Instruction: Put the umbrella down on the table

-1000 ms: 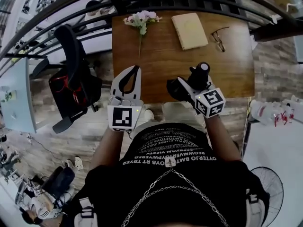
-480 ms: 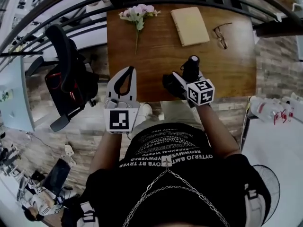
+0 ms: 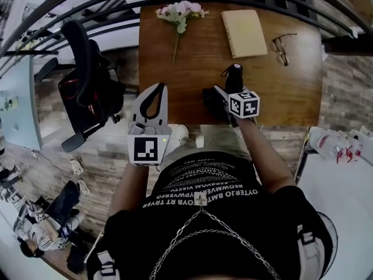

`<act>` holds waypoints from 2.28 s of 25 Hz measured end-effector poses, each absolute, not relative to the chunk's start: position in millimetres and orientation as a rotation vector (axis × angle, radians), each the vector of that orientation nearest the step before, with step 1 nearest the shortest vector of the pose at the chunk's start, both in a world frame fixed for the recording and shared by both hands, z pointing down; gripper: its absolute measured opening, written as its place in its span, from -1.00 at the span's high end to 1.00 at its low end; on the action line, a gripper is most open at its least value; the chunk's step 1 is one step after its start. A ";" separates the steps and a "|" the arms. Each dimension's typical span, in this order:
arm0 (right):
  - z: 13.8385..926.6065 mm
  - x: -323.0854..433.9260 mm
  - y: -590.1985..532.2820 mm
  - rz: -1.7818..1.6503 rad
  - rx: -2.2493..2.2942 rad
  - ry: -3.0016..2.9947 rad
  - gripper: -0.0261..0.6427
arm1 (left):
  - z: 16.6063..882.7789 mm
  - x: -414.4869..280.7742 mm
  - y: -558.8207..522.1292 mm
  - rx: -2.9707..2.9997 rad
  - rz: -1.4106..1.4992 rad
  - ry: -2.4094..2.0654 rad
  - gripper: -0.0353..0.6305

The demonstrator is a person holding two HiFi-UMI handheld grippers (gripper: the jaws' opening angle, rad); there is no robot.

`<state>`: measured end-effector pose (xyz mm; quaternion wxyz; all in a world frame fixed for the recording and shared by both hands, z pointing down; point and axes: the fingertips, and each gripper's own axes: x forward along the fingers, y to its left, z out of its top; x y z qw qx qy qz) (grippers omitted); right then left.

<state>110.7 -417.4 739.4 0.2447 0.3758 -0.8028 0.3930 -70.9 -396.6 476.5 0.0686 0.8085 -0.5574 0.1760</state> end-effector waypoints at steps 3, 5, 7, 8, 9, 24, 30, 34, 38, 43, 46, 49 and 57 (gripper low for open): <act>754.8 110.6 -428.5 1.107 1.035 -2.118 0.02 | 475.7 -75.5 -392.7 2.418 0.546 -1.695 0.80; 761.5 111.3 -434.8 1.124 1.045 -2.070 0.00 | 472.7 -76.5 -388.4 2.426 0.560 -1.699 0.80; 767.3 112.0 -438.9 1.125 1.054 -2.034 -0.02 | 470.1 -77.7 -384.0 2.424 0.576 -1.699 0.80; 771.3 111.9 -439.6 1.119 1.052 -2.018 -0.02 | 469.3 -79.1 -382.1 2.418 0.581 -1.700 0.80; 776.4 111.1 -438.8 1.115 1.044 -2.001 -0.03 | 468.5 -81.2 -380.5 2.413 0.585 -1.701 0.80; 721.4 121.4 -407.1 0.977 1.144 -2.093 -0.20 | 419.7 -122.4 -326.8 2.445 0.466 -1.751 0.80; 619.8 107.1 -373.8 0.782 1.164 -2.399 0.21 | 396.2 -140.1 -295.7 2.452 0.304 -1.774 0.80; 541.0 108.1 -354.0 0.533 1.268 -2.531 0.62 | 379.6 -148.5 -282.3 2.468 0.195 -1.773 0.80; 473.2 110.6 -324.2 0.347 1.334 -2.596 0.87 | 358.6 -146.6 -262.4 2.518 0.150 -1.753 0.80; 392.6 111.8 -286.3 0.202 1.409 -2.651 0.87 | 331.1 -142.8 -244.2 2.602 0.093 -1.726 0.80; 354.8 112.5 -263.1 0.140 1.454 -2.665 0.87 | 318.0 -139.9 -235.2 2.645 0.049 -1.707 0.81; 326.4 113.9 -240.9 0.062 1.480 -2.653 0.87 | 310.9 -134.9 -227.4 2.692 0.047 -1.684 0.81; 323.7 116.1 -207.8 0.014 1.527 -2.581 0.87 | 318.9 -133.3 -205.7 2.708 0.054 -1.616 0.81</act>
